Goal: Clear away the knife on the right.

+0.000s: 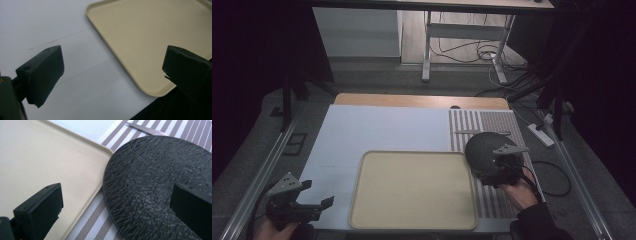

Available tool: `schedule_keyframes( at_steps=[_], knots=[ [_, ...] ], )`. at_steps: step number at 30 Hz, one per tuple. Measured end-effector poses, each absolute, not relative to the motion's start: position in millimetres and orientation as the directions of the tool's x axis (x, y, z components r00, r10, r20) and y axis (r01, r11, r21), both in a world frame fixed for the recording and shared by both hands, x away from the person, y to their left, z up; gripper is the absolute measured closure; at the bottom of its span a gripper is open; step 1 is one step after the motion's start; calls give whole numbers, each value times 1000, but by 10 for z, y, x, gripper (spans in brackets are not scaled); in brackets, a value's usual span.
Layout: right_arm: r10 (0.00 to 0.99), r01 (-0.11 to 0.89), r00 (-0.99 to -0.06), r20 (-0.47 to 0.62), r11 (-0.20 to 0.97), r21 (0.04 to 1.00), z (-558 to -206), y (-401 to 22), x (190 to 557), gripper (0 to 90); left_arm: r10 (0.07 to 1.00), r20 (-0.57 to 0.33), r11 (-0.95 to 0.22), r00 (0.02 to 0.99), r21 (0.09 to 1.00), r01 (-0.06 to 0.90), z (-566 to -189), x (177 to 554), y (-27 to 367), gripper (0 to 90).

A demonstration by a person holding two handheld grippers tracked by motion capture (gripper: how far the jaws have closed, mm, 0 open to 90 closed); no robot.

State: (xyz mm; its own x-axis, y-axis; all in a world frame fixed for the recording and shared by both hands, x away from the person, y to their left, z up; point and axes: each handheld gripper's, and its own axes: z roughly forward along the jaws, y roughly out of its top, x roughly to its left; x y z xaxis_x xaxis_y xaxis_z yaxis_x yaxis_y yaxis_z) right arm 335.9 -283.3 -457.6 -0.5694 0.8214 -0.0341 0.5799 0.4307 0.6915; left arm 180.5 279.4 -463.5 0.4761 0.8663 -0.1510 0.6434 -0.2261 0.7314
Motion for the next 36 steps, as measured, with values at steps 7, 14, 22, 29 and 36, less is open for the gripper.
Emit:
schedule_keyframes(
  at_steps=[7, 14, 22, 29, 36],
  knots=[
    [831, 613, -556, -13, 421, 668, -4631, -2834, 3491, 0, 867, -145, -230, 477, 733, 640, -4632, 1801, 2791, 41],
    [831, 628, -557, -18, 435, 645, -4669, -2800, 3593, 0, 870, -136, -232, 474, 736, 637, -4627, 1794, 2788, 27],
    [825, 630, -564, -39, 461, 625, -4693, -2765, 3730, 0, 879, -114, -232, 464, 747, 623, -4615, 1773, 2783, 7],
    [828, 644, -560, -33, 460, 612, -4717, -2777, 3851, 0, 881, -97, -241, 463, 749, 617, -4617, 1769, 2782, 3],
    [838, 657, -544, -38, 454, 602, -4735, -2785, 4028, 0, 878, -98, -247, 469, 746, 619, -4623, 1775, 2776, 2]
  ],
)
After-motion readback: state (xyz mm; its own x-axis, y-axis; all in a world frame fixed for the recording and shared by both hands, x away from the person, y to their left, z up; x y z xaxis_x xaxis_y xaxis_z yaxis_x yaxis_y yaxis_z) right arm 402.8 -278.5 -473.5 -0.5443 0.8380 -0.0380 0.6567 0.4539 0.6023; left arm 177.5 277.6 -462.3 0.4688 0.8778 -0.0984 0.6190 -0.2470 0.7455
